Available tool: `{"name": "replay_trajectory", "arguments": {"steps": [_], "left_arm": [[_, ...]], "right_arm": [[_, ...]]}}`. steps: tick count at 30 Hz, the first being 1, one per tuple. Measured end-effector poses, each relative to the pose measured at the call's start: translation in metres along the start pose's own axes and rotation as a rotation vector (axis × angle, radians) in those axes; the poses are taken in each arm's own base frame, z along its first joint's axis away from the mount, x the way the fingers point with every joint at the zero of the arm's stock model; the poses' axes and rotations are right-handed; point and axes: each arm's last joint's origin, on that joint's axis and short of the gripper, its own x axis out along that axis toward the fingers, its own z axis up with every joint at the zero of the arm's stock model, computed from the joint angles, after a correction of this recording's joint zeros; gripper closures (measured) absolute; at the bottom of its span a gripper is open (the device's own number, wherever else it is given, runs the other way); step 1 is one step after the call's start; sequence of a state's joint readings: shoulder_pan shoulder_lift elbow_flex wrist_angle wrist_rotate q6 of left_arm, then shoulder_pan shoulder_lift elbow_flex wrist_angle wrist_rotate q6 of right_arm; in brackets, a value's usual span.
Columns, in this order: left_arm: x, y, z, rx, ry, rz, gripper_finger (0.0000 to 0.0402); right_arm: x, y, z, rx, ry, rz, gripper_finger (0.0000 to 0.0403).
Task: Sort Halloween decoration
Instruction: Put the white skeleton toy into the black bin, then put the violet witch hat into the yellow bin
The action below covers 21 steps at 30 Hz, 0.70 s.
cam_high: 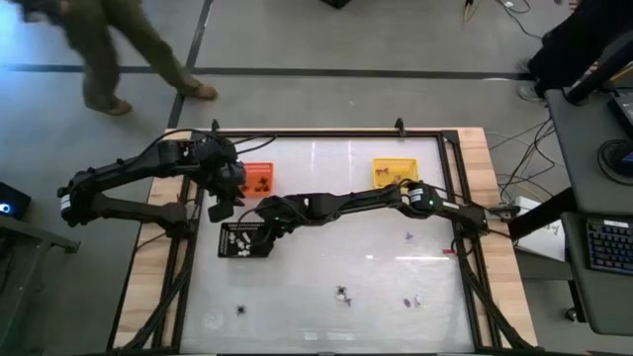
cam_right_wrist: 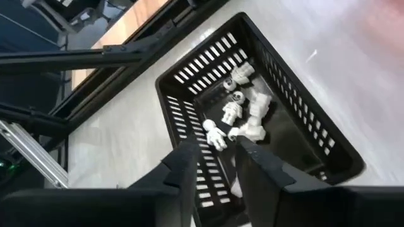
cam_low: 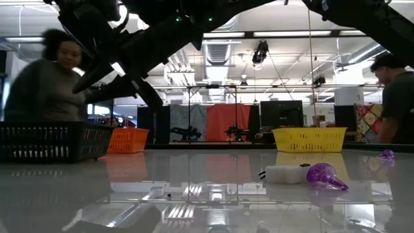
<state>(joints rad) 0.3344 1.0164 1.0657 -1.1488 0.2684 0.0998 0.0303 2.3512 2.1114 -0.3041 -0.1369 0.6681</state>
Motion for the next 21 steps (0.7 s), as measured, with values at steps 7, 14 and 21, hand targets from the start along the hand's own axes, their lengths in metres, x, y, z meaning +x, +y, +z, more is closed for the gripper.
{"name": "replay_trajectory", "arguments": {"steps": [7,14,21], "left_arm": [[-0.001,0.000,-0.001,-0.001,0.000,0.000,0.0299],[-0.001,0.000,-0.002,-0.011,0.008,-0.001,0.0299],[-0.001,-0.001,-0.006,-0.012,0.049,-0.005,0.0299]], "right_arm": [[-0.007,-0.002,-0.002,0.016,0.096,-0.083,0.0273],[-0.037,0.002,-0.005,0.033,0.328,-0.263,0.0271],[-0.070,0.017,-0.036,-0.004,0.605,-0.516,0.0279]]}}
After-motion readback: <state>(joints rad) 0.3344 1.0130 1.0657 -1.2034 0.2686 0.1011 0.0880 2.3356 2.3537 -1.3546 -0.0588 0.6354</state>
